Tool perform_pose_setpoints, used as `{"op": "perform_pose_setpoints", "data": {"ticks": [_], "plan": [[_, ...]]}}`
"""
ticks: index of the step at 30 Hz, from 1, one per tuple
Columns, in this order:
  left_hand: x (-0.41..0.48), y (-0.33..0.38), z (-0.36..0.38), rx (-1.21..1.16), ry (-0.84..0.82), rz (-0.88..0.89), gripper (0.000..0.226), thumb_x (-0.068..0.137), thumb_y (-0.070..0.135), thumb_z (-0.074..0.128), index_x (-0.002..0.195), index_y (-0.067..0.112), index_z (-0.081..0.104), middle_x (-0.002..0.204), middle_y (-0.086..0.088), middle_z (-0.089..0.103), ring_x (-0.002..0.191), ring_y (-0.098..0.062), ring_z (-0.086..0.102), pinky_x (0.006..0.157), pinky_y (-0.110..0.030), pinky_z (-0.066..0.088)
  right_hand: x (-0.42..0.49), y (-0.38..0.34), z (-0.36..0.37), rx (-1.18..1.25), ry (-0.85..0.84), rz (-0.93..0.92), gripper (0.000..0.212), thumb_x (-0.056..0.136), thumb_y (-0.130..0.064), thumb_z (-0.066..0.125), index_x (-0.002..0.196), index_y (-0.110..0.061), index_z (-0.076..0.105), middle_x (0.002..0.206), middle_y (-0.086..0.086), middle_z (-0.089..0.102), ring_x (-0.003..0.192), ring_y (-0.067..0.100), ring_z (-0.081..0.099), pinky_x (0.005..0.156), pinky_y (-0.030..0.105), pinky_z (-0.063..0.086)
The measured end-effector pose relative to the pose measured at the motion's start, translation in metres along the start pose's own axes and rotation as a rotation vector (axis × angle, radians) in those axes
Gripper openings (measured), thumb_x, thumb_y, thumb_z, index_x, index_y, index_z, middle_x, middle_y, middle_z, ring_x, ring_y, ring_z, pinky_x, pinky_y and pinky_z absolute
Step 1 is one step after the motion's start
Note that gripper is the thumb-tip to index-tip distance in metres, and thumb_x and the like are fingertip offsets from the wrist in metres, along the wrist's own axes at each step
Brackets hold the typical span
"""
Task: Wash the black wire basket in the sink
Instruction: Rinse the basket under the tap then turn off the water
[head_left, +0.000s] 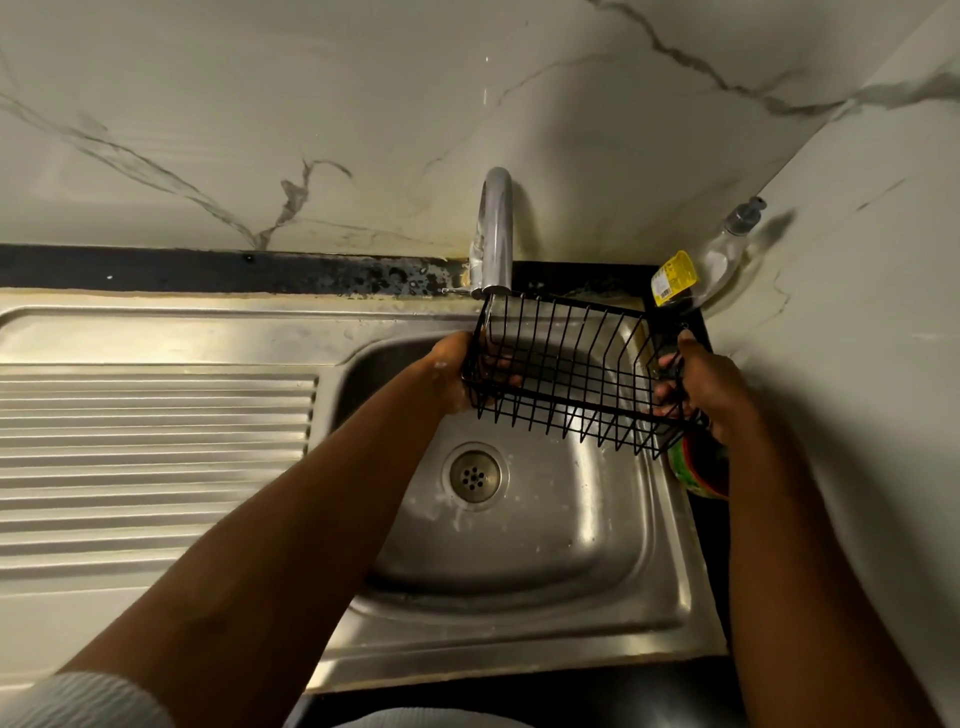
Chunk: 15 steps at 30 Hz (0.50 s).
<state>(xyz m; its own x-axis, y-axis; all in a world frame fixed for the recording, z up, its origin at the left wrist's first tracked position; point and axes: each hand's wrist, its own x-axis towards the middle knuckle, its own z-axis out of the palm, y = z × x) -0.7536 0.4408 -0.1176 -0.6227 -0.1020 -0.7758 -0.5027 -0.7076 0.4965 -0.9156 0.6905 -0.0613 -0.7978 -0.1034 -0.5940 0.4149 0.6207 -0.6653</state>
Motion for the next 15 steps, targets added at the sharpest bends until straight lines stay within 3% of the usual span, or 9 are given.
{"op": "perform_pose_setpoints", "data": {"ticks": [2,3,5,7,9,11,13,15], "plan": [[0.002,0.0,0.005,-0.007,0.003,-0.01,0.061,0.11,0.038,0.031,0.077,0.012,0.076,0.091,-0.009,0.076,0.092,-0.028,0.067,0.08,-0.036,0.047,0.002,-0.003,-0.007,-0.039,0.008,0.038,0.059,0.106,-0.057,0.036,0.112,-0.005,0.062,0.076,0.015,0.059,0.062,0.028,0.056,0.052,0.032,0.055],[0.002,0.001,0.009,0.01,0.015,-0.021,0.057,0.109,0.039,0.031,0.087,0.011,0.074,0.099,-0.011,0.075,0.091,-0.027,0.066,0.077,-0.037,0.048,0.003,-0.005,-0.009,-0.058,0.0,0.063,0.056,0.106,-0.056,0.037,0.111,-0.006,0.062,0.079,0.015,0.06,0.063,0.028,0.056,0.049,0.032,0.055],[-0.001,0.004,0.019,0.046,0.057,-0.015,0.046,0.109,0.037,0.034,0.124,0.008,0.066,0.126,-0.018,0.067,0.088,-0.027,0.063,0.075,-0.04,0.05,0.005,-0.009,-0.015,-0.1,-0.037,0.124,0.045,0.108,-0.047,0.039,0.108,-0.007,0.06,0.087,0.016,0.059,0.066,0.028,0.057,0.041,0.033,0.054],[-0.001,0.008,0.023,0.056,0.089,0.039,0.052,0.108,0.031,0.039,0.151,0.002,0.046,0.124,-0.02,0.062,0.082,-0.027,0.061,0.075,-0.042,0.052,0.009,-0.012,-0.018,-0.135,-0.09,0.184,0.033,0.107,-0.033,0.04,0.109,-0.006,0.058,0.097,0.017,0.059,0.069,0.03,0.06,0.041,0.037,0.056],[-0.003,0.012,0.021,0.082,0.002,-0.032,0.066,0.099,0.048,0.054,0.148,0.004,0.05,0.118,-0.016,0.064,0.089,-0.029,0.063,0.076,-0.043,0.056,0.014,-0.014,-0.02,-0.14,-0.161,0.238,0.028,0.102,-0.027,0.043,0.112,-0.006,0.056,0.1,0.021,0.06,0.073,0.034,0.064,0.057,0.048,0.062],[-0.008,0.013,0.017,0.127,-0.117,-0.115,0.074,0.081,0.066,0.068,0.126,0.008,0.061,0.126,-0.02,0.063,0.099,-0.034,0.063,0.083,-0.046,0.058,0.018,-0.015,-0.021,-0.143,-0.203,0.257,0.034,0.092,-0.027,0.048,0.119,-0.007,0.056,0.1,0.023,0.063,0.078,0.036,0.068,0.071,0.055,0.06],[-0.005,0.013,0.014,0.102,-0.039,-0.069,0.064,0.096,0.065,0.048,0.125,0.009,0.059,0.138,-0.022,0.056,0.112,-0.039,0.057,0.102,-0.055,0.047,0.021,-0.015,-0.021,-0.16,-0.226,0.243,0.042,0.085,-0.029,0.051,0.12,-0.006,0.057,0.094,0.024,0.066,0.08,0.038,0.069,0.071,0.053,0.059],[-0.002,0.011,0.011,0.092,0.065,0.049,0.059,0.105,0.056,0.034,0.136,0.011,0.056,0.135,-0.018,0.058,0.119,-0.036,0.055,0.105,-0.054,0.042,0.023,-0.017,-0.02,-0.169,-0.247,0.23,0.046,0.085,-0.032,0.052,0.118,-0.002,0.061,0.093,0.025,0.07,0.083,0.042,0.071,0.07,0.051,0.06]]}}
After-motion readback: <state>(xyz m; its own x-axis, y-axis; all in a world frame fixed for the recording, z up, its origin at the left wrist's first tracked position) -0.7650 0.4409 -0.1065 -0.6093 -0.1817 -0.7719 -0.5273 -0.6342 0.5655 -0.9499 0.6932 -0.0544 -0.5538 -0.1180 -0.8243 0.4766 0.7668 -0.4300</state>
